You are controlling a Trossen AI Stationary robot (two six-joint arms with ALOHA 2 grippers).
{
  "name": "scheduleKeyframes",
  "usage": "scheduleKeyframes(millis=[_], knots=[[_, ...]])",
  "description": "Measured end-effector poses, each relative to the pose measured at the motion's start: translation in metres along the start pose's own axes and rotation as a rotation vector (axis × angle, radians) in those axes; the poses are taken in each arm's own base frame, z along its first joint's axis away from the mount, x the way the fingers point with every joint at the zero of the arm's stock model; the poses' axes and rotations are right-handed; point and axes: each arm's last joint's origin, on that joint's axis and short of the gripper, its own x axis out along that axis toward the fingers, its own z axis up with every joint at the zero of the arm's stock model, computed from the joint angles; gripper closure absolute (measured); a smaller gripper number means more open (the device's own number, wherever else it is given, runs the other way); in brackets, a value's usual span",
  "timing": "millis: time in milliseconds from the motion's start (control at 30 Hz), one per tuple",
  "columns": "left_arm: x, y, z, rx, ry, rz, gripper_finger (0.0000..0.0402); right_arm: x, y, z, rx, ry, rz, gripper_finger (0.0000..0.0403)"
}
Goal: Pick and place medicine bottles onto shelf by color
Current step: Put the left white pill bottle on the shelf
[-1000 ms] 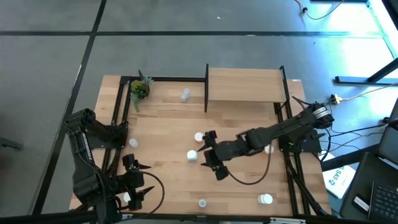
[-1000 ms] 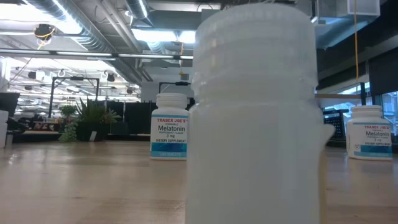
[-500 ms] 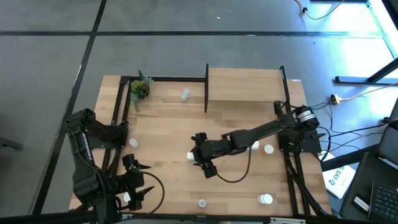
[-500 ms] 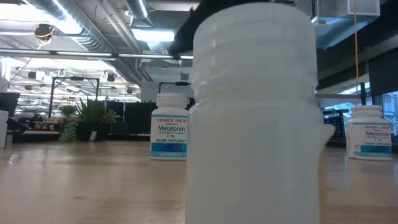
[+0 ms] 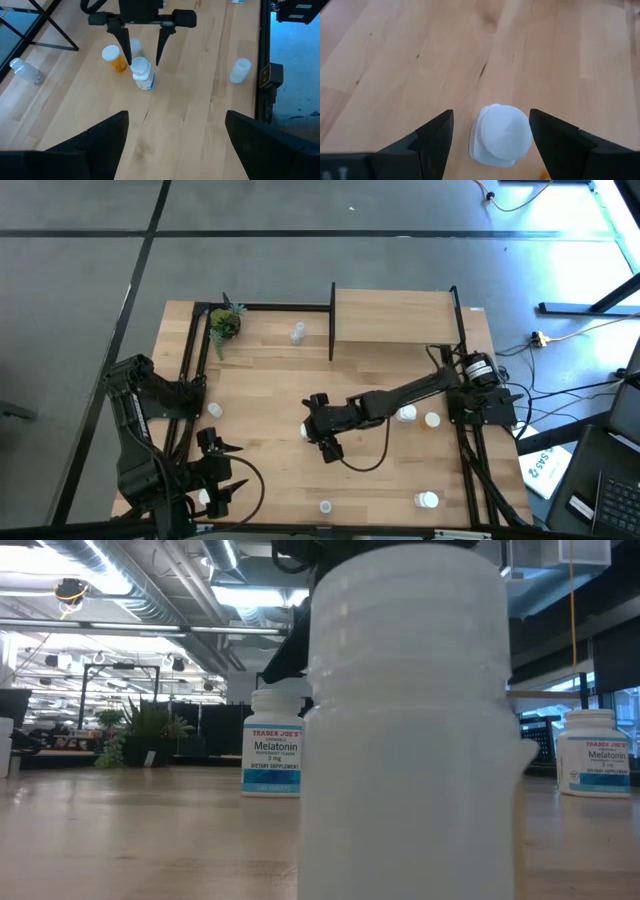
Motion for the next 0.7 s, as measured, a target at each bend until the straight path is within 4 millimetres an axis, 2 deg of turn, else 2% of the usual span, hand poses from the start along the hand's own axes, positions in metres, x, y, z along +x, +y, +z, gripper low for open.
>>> scheduleKeyframes(millis=[200,533,700], knots=[[0.0,0.0,0.0,0.0,0.0,0.0,0.0075,0.0,-0.001,0.0,0.001,-0.001,-0.017,0.0139],[0.0,0.0,0.0,0.0,0.0,0.0,0.0075,0.005,-0.015,-0.005,0.05,0.029,-0.035,0.0139],[0.0,0.0,0.0,0.0,0.0,0.001,0.0075,0.01,-0.016,-0.009,0.076,0.042,0.03,0.0139]])
